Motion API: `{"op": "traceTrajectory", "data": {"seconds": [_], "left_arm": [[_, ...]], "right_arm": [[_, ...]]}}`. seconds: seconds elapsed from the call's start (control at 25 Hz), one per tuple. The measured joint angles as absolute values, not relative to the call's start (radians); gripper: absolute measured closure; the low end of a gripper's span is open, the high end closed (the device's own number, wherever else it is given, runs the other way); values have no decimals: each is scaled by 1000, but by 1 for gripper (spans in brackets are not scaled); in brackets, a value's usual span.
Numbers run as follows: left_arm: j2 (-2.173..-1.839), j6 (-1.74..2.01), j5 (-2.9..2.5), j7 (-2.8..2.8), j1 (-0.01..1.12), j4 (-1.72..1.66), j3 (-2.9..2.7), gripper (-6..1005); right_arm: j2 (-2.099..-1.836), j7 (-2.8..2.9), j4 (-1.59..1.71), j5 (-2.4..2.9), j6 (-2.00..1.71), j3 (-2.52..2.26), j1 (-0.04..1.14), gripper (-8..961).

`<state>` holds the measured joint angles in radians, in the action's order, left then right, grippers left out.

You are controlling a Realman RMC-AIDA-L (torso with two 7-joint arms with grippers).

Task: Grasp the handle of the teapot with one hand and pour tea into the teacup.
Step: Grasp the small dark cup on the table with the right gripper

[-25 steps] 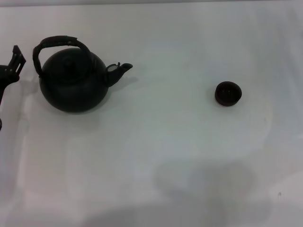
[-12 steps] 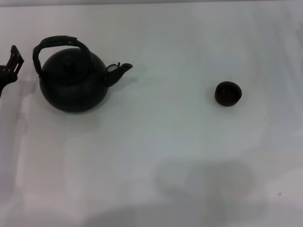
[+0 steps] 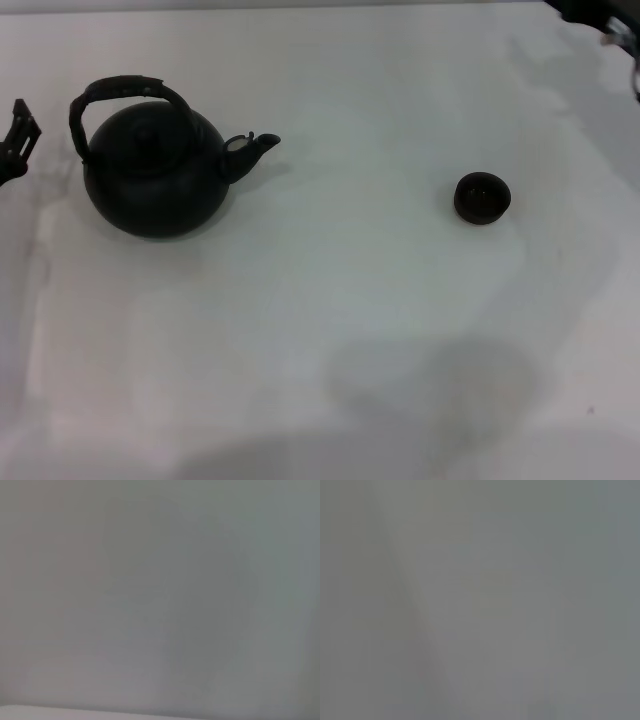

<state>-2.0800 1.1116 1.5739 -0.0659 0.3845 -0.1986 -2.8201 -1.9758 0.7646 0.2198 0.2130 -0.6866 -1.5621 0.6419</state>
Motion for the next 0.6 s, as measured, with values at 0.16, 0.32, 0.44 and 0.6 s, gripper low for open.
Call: {"op": "traceTrajectory", "data": {"seconds": [0.16,0.32,0.44,0.6], "left_arm": [[-2081,1115,1574,-66,383,-190,-2819,121],[-2081,1116,1575,-66,381,-190,-2818,121],[-2080,1117,1575,-66,381,-186,-2818,121],[-2079,1118,1575,-66,381,-176,-2818,121]], "right_arm": [[-1893,1046,291,292,-729,-1779,659,116],[-1817,1332,306,556,-852,-1818,711,116],[-1766,1511,309,811,-937,-1817,775,116],[-1746,1681,316,1129,-990,-1819,872,116]]}}
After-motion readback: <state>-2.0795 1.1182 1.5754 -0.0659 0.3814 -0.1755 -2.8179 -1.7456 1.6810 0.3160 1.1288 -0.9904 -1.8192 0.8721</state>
